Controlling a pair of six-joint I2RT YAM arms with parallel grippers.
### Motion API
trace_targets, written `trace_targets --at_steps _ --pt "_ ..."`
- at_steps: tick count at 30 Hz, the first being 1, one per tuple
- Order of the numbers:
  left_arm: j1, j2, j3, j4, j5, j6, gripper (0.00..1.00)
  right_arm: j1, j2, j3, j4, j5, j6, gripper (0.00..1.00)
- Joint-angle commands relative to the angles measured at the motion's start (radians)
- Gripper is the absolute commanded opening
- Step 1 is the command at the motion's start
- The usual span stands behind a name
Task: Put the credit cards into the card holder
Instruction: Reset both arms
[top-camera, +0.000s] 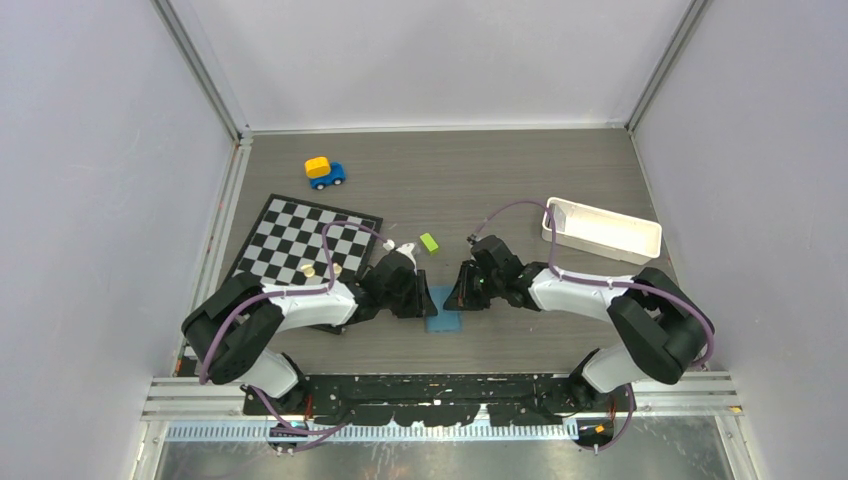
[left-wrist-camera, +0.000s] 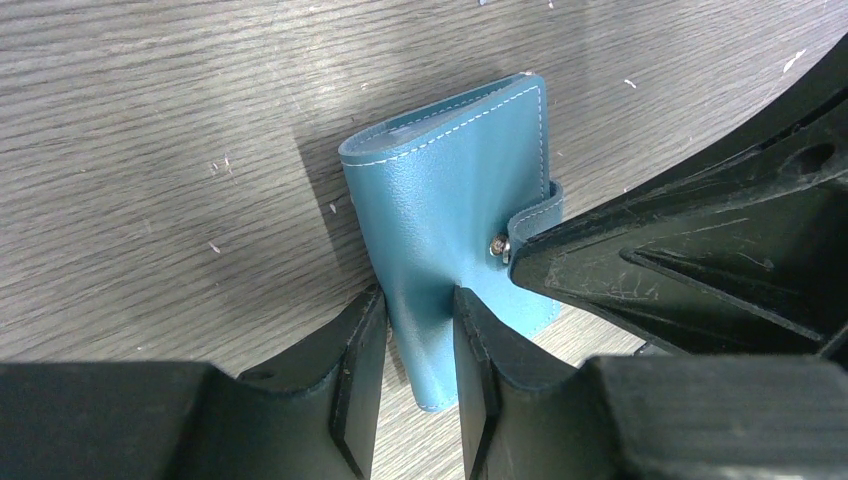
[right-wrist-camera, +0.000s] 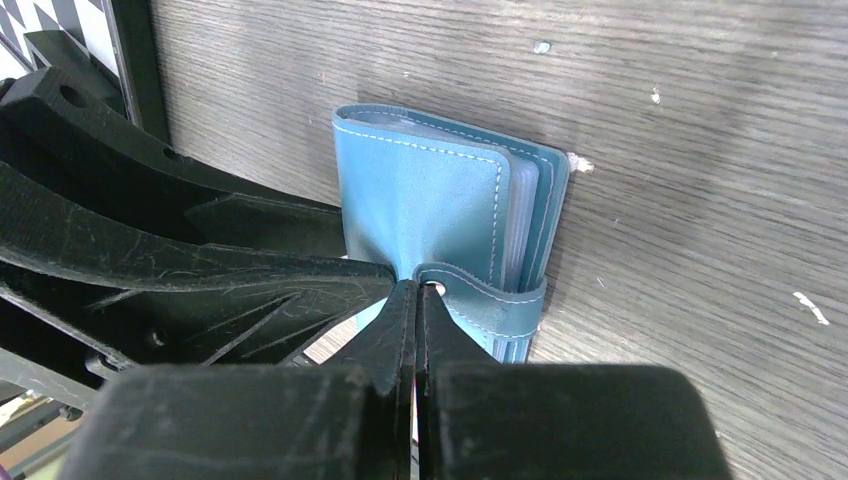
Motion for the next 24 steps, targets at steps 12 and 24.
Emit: trace_targets --at_steps 12,24 --pt "0.002 0.042 -0.022 -0.125 -0.076 0.049 0.33 0.009 0.044 0.027 -0.057 0.060 -0.003 0.01" --pt "0.001 0.038 -0.023 -0.132 -0.081 0.049 0.32 0.006 0.075 0.017 -0.125 0.128 0.013 0.01"
